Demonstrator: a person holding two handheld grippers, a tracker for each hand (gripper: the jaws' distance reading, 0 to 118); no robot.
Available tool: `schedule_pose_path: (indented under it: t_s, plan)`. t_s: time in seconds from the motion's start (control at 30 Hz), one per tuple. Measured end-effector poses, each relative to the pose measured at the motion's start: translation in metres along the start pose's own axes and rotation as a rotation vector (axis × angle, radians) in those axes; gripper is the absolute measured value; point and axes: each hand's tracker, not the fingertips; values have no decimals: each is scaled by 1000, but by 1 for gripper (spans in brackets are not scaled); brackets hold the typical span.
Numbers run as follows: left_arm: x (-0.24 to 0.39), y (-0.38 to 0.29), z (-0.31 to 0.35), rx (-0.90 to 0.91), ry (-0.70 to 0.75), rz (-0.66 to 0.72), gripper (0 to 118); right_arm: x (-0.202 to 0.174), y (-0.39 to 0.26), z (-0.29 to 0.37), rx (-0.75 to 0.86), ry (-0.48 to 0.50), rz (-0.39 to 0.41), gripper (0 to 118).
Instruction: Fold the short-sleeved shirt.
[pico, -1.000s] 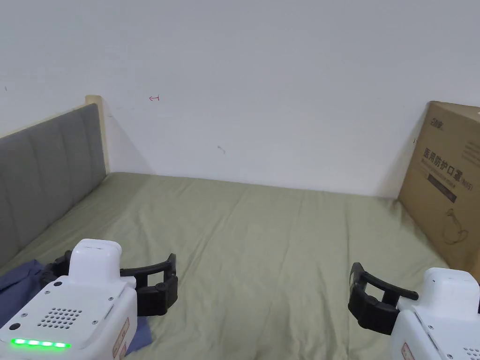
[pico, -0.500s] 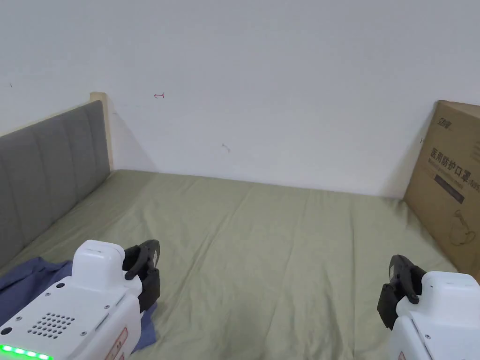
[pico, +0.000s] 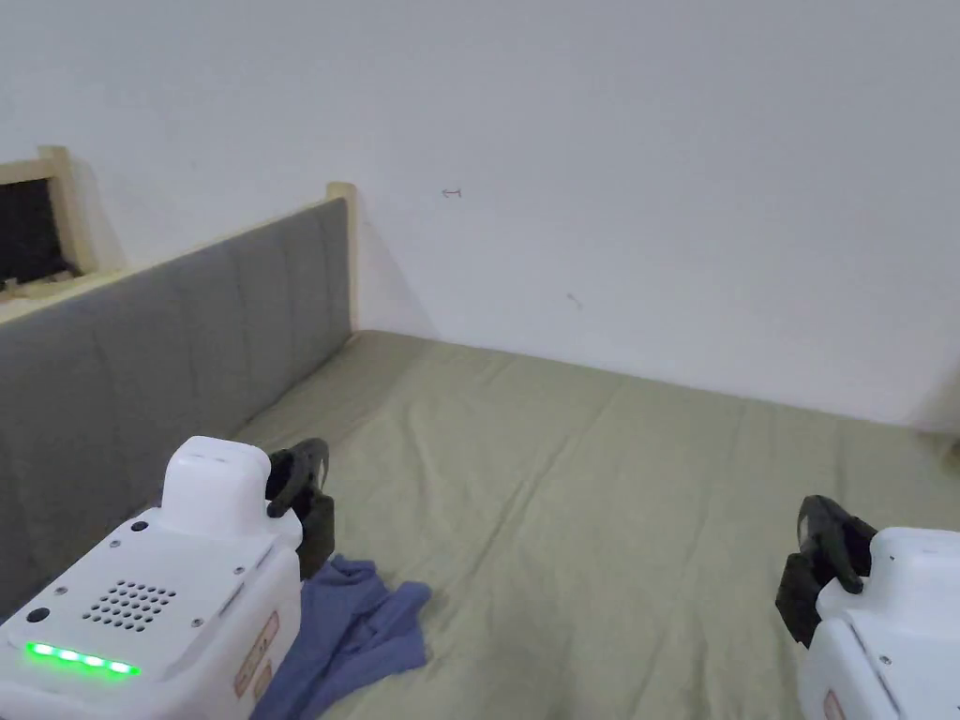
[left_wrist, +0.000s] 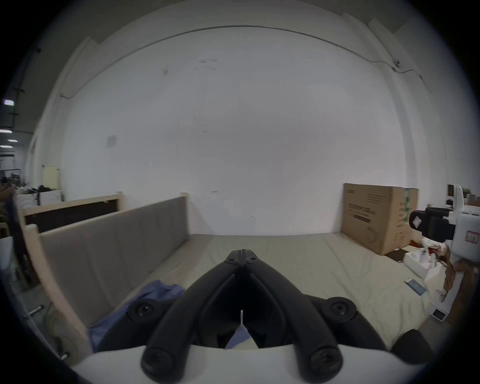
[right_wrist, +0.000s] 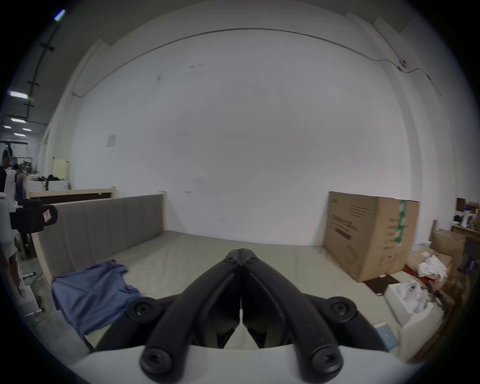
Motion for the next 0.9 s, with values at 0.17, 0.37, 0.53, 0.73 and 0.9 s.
schedule_pose_path:
  t_s: [0.17, 0.37, 0.53, 0.73, 0.9]
  plan:
    - [-65, 11, 54, -3, 210, -60, 0, -78, 7, -27, 26, 217, -12, 0]
    - [-121, 16, 112, -32, 411, -72, 0, -148, 10, -37, 17, 403, -52, 0]
    - [-140, 14, 123, -49, 461, -51, 0, -172, 11, -39, 19, 467, -45, 0]
    - [-151, 4, 74, -168, 466, -2, 8, -175, 4, -49, -4, 491, -53, 0]
    - [-185, -36, -17, -396, 241, 292, 96, -175, -11, -67, -51, 508, -52, 0]
